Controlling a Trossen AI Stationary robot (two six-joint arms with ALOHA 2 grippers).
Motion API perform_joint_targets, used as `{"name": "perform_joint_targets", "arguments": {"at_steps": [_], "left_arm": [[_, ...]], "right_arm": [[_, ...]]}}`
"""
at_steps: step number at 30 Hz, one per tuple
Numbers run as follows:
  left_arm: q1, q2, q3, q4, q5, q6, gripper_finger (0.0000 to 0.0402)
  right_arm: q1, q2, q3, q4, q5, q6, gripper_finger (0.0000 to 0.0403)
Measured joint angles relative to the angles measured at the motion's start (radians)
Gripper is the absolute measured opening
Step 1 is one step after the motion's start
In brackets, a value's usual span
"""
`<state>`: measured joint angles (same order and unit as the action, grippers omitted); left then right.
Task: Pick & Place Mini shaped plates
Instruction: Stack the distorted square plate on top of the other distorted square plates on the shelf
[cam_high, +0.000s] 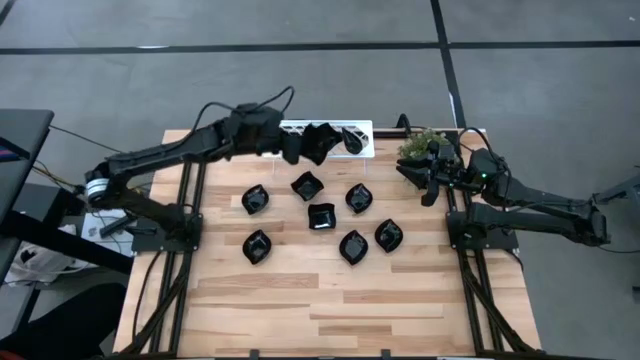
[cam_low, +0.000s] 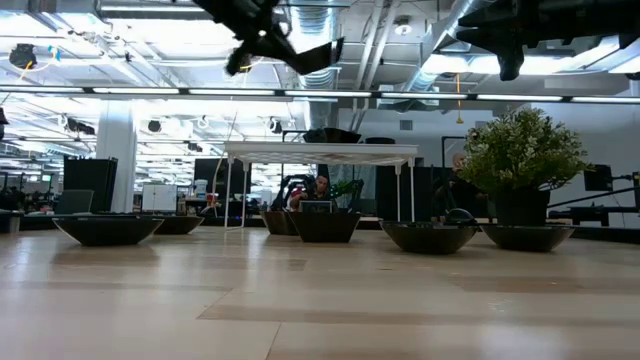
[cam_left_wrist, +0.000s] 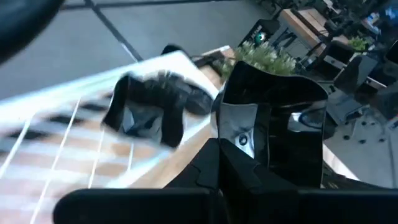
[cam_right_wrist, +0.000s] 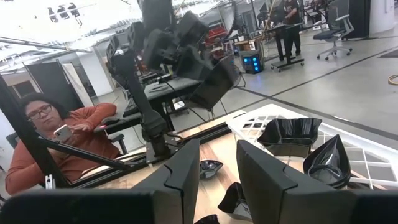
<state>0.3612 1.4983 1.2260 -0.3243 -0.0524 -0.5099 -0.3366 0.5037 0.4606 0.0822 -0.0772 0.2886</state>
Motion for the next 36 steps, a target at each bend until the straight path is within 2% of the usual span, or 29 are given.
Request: {"name": "perform_joint_targets", "arguments": {"at_steps": [8, 13, 21, 30, 36], "left_arm": [[0.056, 0.171, 0.192, -0.011, 0.005, 0.181, 0.0004], [0.117, 0.243, 0.264, -0.071, 0.076, 0.241, 0.0004], [0.177, 0.311, 0.274, -0.087, 0.121, 0.267, 0.0004], [0.178, 0.377, 0.274, -0.096, 0.124, 0.292, 0.0006], [0.185, 0.377, 0.274, -0.117, 0.125, 0.293, 0.0006]], "right_arm": [[0.0, 0.0, 0.0, -0.001, 0.0, 0.0, 0.0102], [0.0, 0.0, 0.0, -0.001, 0.0, 0.0, 0.0102], [0.0, 0.0, 0.0, -0.001, 0.0, 0.0, 0.0102], [0.001, 0.0, 0.0, -0.001, 0.0, 0.0, 0.0102], [0.001, 0.0, 0.0, -0.001, 0.0, 0.0, 0.0102]]}}
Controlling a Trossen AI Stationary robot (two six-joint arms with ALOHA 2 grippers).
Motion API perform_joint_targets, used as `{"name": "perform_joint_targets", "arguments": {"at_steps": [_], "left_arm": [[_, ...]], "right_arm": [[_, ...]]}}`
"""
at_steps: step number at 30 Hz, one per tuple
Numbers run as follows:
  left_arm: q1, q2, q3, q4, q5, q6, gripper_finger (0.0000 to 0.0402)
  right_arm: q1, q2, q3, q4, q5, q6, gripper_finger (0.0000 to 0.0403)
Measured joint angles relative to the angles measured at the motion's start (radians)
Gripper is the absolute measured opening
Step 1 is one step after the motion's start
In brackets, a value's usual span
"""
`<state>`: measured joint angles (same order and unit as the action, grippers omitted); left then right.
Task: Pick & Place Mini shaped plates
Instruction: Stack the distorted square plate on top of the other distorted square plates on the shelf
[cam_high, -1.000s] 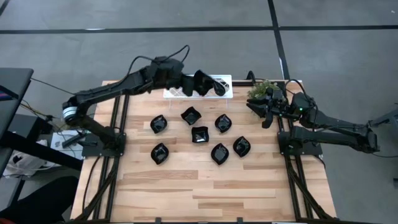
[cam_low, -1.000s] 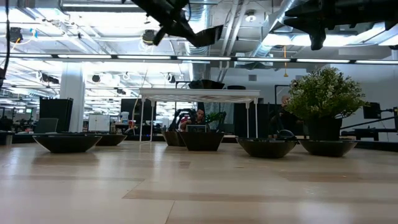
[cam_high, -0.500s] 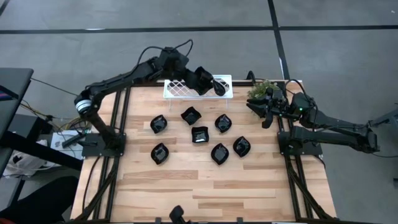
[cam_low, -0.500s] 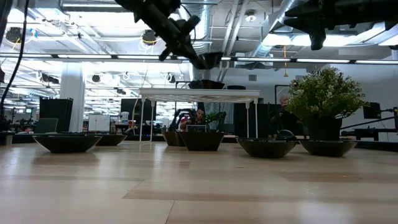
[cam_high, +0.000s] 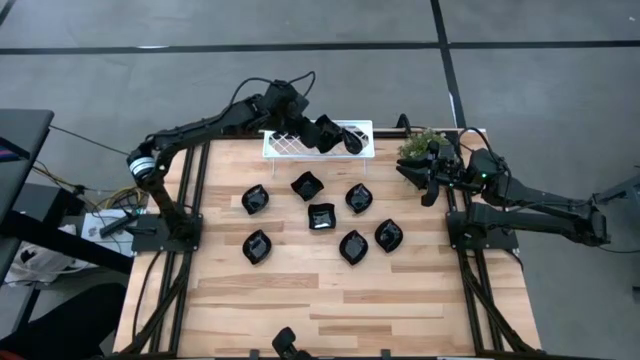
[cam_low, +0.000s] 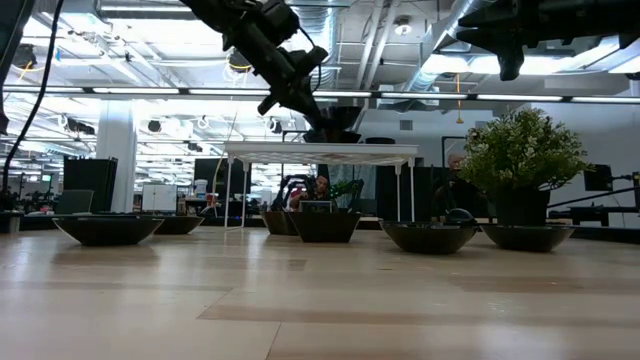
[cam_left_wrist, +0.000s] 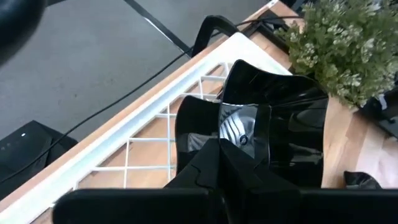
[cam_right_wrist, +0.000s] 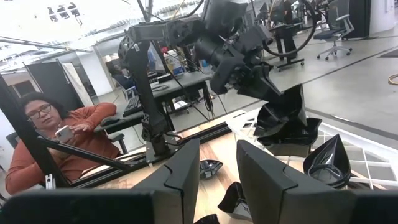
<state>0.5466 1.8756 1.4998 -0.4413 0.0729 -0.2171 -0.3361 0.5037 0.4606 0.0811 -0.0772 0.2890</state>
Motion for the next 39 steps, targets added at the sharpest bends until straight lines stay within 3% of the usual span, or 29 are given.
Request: {"name": "perform_joint_targets", "arguments": {"at_steps": [39], "left_arm": [[0.009, -0.004, -0.002, -0.03, 0.025, 0.031, 0.0008]], "right_arm": [[0.0, 0.0, 0.0, 0.002, 0.0, 0.0, 0.0102]]}}
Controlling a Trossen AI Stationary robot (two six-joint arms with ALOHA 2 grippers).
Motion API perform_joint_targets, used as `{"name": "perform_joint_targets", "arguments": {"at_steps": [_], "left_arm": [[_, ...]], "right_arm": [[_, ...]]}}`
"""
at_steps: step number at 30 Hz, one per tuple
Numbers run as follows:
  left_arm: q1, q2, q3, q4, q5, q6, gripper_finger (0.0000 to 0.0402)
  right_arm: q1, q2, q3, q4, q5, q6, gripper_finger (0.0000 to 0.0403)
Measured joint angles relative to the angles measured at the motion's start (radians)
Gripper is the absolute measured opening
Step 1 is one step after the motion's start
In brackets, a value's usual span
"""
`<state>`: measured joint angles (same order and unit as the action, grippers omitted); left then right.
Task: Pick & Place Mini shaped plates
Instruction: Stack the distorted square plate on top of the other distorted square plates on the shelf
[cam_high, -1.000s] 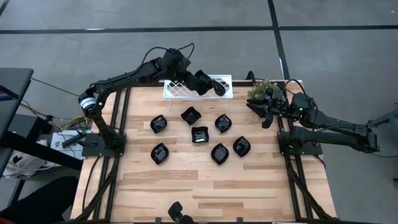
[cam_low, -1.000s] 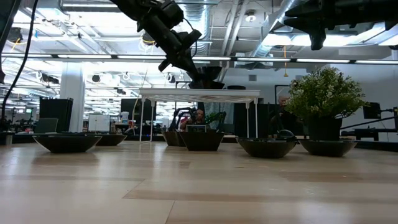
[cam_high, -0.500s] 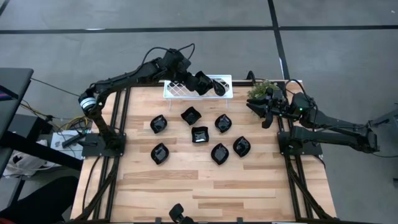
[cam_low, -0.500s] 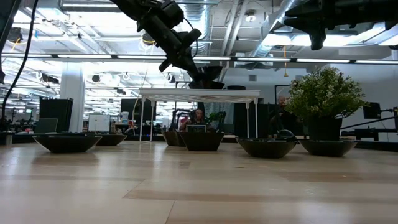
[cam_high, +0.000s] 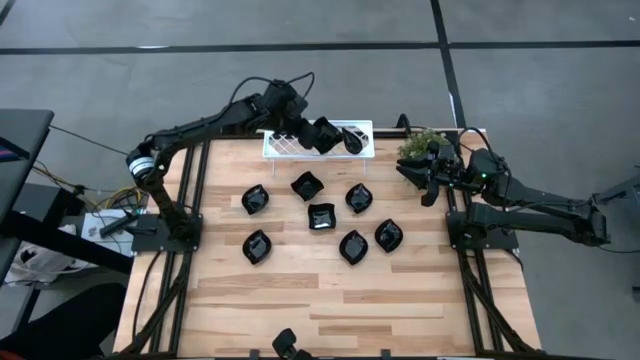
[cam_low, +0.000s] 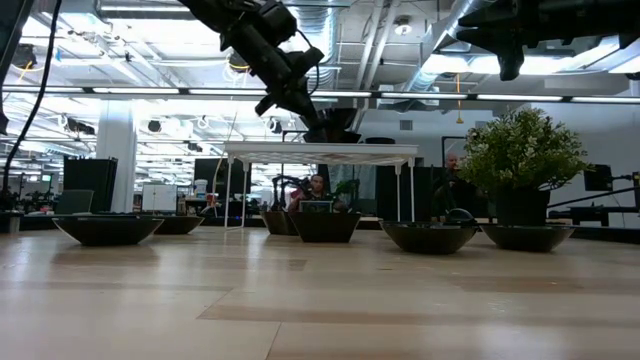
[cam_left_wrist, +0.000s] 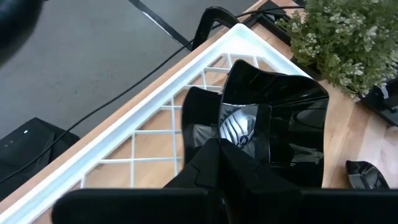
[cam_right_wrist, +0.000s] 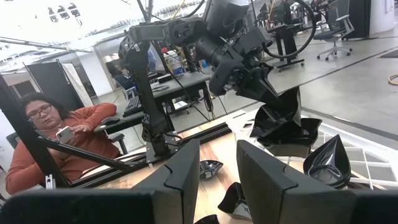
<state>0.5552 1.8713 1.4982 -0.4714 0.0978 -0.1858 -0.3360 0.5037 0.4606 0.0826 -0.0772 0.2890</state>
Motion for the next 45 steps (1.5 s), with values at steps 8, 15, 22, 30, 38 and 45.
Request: {"name": "perform_joint_targets", "arguments": {"at_steps": [8, 15, 22, 30, 38, 45], "left_arm": [[0.0, 0.0, 0.0, 0.008, 0.0, 0.002, 0.003], [0.0, 0.0, 0.0, 0.008, 0.0, 0.002, 0.0081], [-0.002, -0.084, -0.002, -0.069, 0.015, -0.007, 0.011], [-0.154, -0.31, -0.249, -0.094, -0.012, -0.095, 0.0107], [-0.316, -0.443, -0.536, 0.187, -0.072, -0.328, 0.0106], [-0.408, -0.436, -0.608, 0.255, -0.128, -0.454, 0.0113]], "right_arm": [[0.0, 0.0, 0.0, 0.0, 0.0, 0.007, 0.0102], [0.0, 0.0, 0.0, 0.0, 0.0, 0.008, 0.0102], [0.0, 0.0, 0.0, 0.0, 0.0, 0.008, 0.0102], [0.001, 0.0, 0.0, 0.0, 0.0, 0.008, 0.0102], [0.001, 0.0, 0.0, 0.0, 0.0, 0.008, 0.0102], [0.002, 0.0, 0.0, 0.001, 0.0, 0.011, 0.0102]]}}
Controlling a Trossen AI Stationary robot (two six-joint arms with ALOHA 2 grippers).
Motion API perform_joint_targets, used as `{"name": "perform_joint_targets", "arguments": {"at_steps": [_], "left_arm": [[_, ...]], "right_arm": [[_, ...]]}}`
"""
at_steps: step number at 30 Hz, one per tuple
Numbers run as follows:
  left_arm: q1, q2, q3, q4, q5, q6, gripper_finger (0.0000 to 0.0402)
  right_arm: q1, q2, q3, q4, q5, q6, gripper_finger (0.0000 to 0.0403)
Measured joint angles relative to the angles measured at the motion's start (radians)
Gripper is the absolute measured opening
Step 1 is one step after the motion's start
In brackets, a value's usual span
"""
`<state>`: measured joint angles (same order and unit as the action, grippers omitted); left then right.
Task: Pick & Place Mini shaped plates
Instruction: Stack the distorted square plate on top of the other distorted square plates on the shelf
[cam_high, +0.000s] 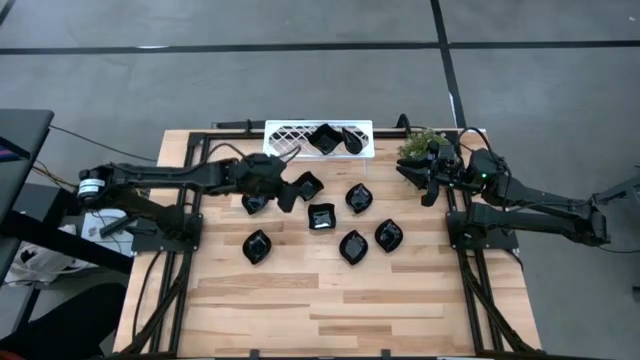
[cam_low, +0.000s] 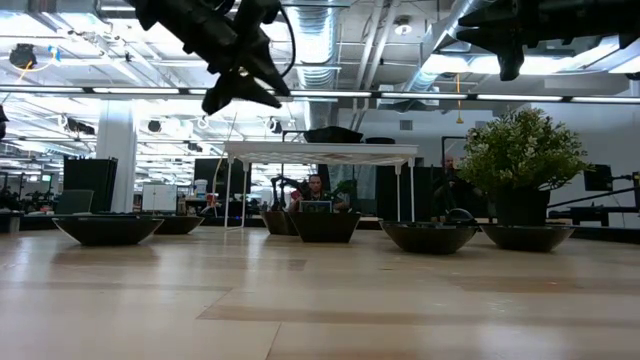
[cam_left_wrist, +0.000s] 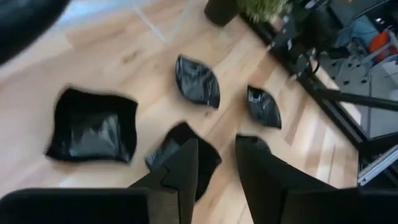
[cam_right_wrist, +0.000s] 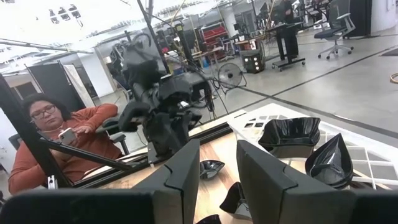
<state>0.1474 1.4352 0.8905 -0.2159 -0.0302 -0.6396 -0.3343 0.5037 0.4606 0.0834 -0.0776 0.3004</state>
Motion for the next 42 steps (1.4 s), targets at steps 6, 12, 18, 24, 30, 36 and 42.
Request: {"name": "perform_joint_targets", "arguments": {"at_steps": [6, 12, 18, 24, 30, 36, 42], "left_arm": [[-0.069, -0.001, -0.054, 0.002, -0.07, -0.109, 0.0128], [-0.111, 0.0, -0.11, 0.014, -0.123, -0.209, 0.0145], [-0.13, 0.0, -0.168, 0.045, -0.147, -0.281, 0.0167], [-0.126, 0.0, -0.21, 0.147, -0.157, -0.286, 0.0193], [-0.115, 0.0, -0.21, 0.247, -0.19, -0.113, 0.0209], [-0.095, 0.0, -0.208, 0.255, -0.24, 0.005, 0.0209], [-0.065, 0.0, -0.207, 0.258, -0.242, 0.002, 0.0209]], "right_arm": [[0.0, 0.0, 0.0, 0.0, 0.0, -0.001, 0.0102], [0.0, 0.0, 0.0, 0.001, 0.0, -0.003, 0.0102], [0.0, 0.003, 0.0, 0.003, 0.0, 0.041, 0.0102], [0.0, 0.032, 0.0, 0.003, 0.0, 0.041, 0.0102], [0.0, 0.075, 0.0, 0.003, 0.0, 0.041, 0.0102], [0.0, 0.094, 0.0, 0.004, -0.003, 0.041, 0.0102], [0.0, 0.09, 0.001, 0.011, -0.003, 0.046, 0.0102]]}}
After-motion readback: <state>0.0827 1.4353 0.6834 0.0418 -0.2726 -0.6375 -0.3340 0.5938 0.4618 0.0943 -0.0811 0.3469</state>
